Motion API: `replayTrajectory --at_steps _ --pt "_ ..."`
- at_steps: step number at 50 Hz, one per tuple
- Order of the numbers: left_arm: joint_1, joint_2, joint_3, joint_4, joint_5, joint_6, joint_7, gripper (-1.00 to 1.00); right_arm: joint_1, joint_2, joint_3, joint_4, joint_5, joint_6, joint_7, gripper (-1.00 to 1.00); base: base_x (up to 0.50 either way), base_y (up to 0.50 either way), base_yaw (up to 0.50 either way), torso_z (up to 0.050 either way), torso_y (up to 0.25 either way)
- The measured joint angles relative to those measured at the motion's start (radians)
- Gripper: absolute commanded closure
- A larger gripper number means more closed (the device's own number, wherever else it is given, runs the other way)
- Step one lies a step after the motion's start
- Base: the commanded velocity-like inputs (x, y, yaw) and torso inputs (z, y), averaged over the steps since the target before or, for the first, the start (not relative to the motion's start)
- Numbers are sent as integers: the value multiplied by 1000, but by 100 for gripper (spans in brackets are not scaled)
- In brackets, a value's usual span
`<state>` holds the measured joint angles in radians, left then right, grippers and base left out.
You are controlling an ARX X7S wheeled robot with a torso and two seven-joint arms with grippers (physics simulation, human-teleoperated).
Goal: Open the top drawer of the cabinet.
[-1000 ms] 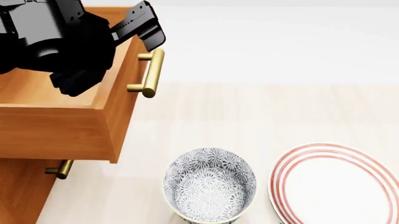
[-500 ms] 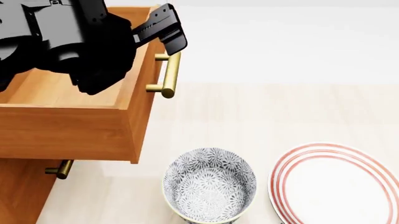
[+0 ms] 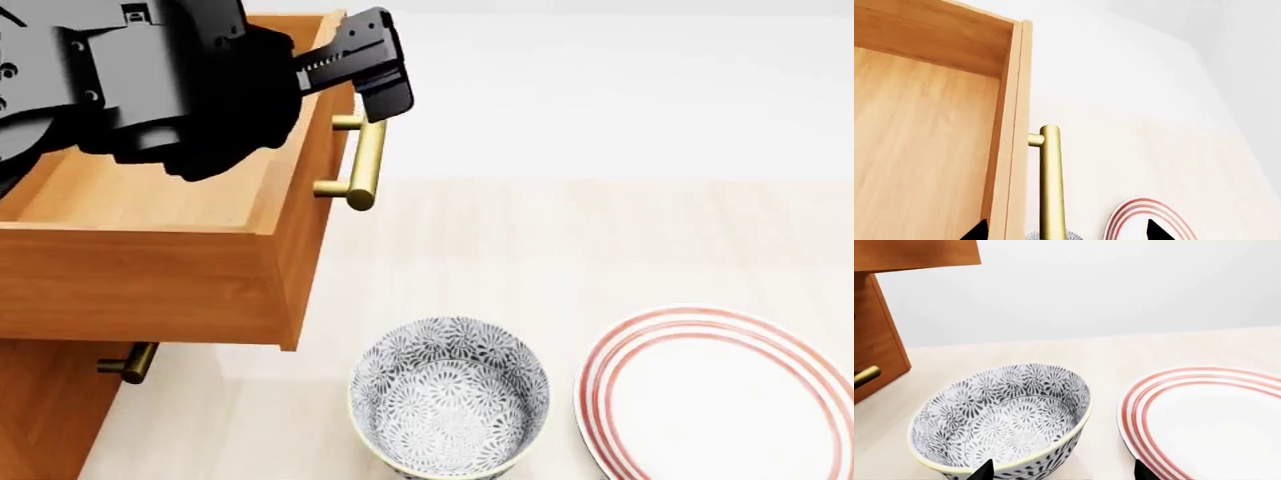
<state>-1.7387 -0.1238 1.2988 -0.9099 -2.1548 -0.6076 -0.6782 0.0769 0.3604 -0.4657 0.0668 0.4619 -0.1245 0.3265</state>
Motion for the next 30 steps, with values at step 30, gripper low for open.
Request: replayTrajectory --at_steps 30 --pt "8 -247 23 745 306 271 -198 -100 2 0 -9 7 5 3 1 -100 0 0 0 0 0"
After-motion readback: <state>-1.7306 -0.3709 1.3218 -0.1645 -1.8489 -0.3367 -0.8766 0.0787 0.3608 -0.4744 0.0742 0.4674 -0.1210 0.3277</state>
